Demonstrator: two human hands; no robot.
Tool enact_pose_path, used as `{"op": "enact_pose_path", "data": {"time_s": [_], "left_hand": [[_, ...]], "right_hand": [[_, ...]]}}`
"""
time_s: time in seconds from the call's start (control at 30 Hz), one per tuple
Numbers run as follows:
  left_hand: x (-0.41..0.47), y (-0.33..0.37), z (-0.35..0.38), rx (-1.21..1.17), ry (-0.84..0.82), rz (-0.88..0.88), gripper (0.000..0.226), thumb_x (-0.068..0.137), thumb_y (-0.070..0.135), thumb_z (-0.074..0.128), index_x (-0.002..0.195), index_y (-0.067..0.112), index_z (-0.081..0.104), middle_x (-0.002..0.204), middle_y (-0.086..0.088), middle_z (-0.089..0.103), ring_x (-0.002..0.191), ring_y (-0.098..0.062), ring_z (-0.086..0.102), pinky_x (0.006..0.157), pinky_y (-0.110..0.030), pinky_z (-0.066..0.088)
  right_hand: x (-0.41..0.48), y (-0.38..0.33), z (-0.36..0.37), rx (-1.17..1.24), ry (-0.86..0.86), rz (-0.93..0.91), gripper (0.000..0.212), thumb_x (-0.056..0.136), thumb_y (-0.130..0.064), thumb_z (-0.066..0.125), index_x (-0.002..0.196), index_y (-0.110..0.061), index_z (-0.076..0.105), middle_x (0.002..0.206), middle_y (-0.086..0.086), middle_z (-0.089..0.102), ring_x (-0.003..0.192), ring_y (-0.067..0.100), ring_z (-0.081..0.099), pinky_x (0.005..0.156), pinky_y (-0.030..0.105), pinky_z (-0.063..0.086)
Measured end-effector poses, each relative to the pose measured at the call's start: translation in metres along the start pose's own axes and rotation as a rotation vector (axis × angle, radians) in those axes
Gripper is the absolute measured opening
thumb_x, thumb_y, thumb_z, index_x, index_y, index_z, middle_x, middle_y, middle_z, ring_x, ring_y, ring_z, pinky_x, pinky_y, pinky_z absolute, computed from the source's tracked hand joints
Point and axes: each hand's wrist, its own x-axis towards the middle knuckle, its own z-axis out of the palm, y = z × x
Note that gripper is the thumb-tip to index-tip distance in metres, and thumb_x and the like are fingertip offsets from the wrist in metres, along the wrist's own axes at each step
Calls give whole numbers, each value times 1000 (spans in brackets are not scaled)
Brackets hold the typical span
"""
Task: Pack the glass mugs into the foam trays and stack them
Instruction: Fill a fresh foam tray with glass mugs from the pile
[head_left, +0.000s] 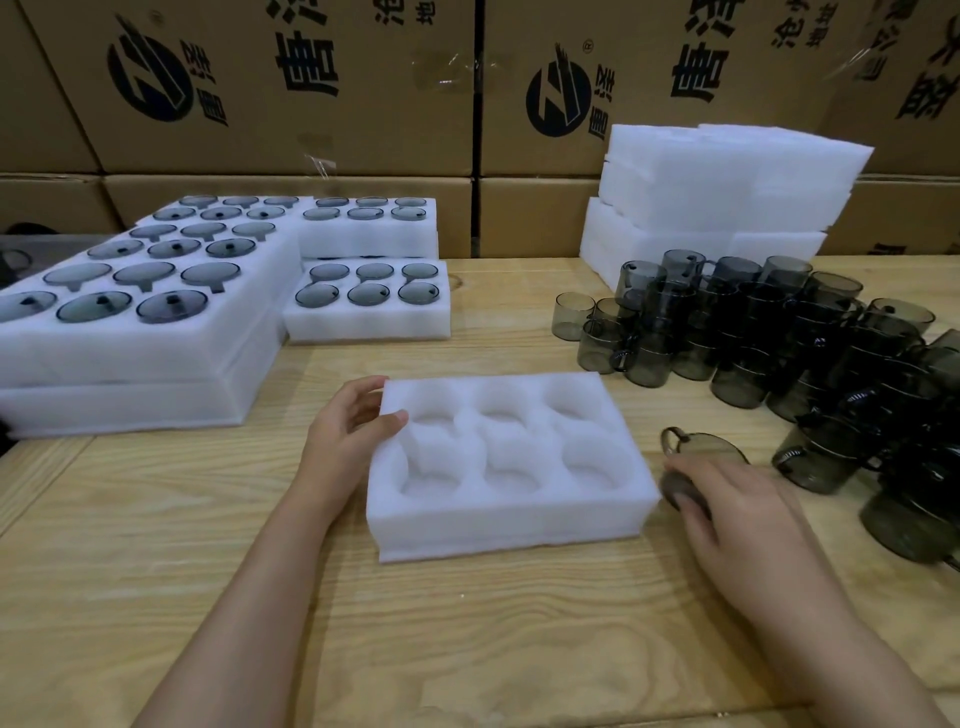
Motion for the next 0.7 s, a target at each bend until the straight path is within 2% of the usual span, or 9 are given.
{"op": "enact_pose_path", "data": {"time_s": [0.07,0.17,0.23,0.3,0.37,0.5,0.6,0.7], "left_hand": [[0,0,0,-3,0,-5,49,65,22,68,113,19,60,110,-8,65,108,-27,61,85,-37,51],[0,0,0,-6,1,-12,50,65,22,68,115,18,60,114,-10,65,108,-27,62,82,-34,51],[1,0,-1,-9,6,-19,48,65,22,67,112,20,61,113,-10,65,107,-28,62,82,-36,51],[1,1,-1,-19,22,-19,45,65,20,66,110,21,61,112,-10,65,106,-29,62,84,-39,52],[2,1,-2,-22,41,-11,47,65,19,65,112,18,60,111,-11,65,105,-27,62,82,-37,52],[2,0,-3,-23,47,-9,46,65,20,65,112,20,60,106,-5,67,98,-19,65,70,-22,52],[2,-1,-3,-39,16,-29,44,66,18,65,110,25,63,107,-3,68,96,-18,65,77,-29,51],[3,0,-3,-56,7,-49,46,66,17,64,111,24,63,104,1,70,90,-12,67,74,-27,50]], "right_hand": [[9,-4,6,72,-43,8,35,78,-1,67,112,-11,66,106,10,63,98,34,58,83,45,48],[21,-8,13,93,-21,49,35,79,-5,65,113,-15,65,129,15,44,118,35,43,86,44,45],[31,-6,16,88,-39,62,40,79,-8,64,116,-20,61,142,12,29,130,30,27,95,46,40],[45,-2,18,175,-32,96,44,80,-10,62,122,-22,55,147,7,21,133,24,19,102,43,32],[61,2,20,254,-17,150,51,81,-16,64,129,-24,49,147,3,22,132,23,20,104,40,29],[74,5,33,300,-43,296,61,78,-30,69,134,-23,44,137,5,32,128,23,26,98,37,33],[68,7,47,334,-41,302,64,78,-35,70,134,-20,44,121,5,44,119,24,40,91,33,36],[66,10,49,346,-30,266,64,76,-38,71,133,-22,46,115,1,49,112,21,47,85,30,38]]}}
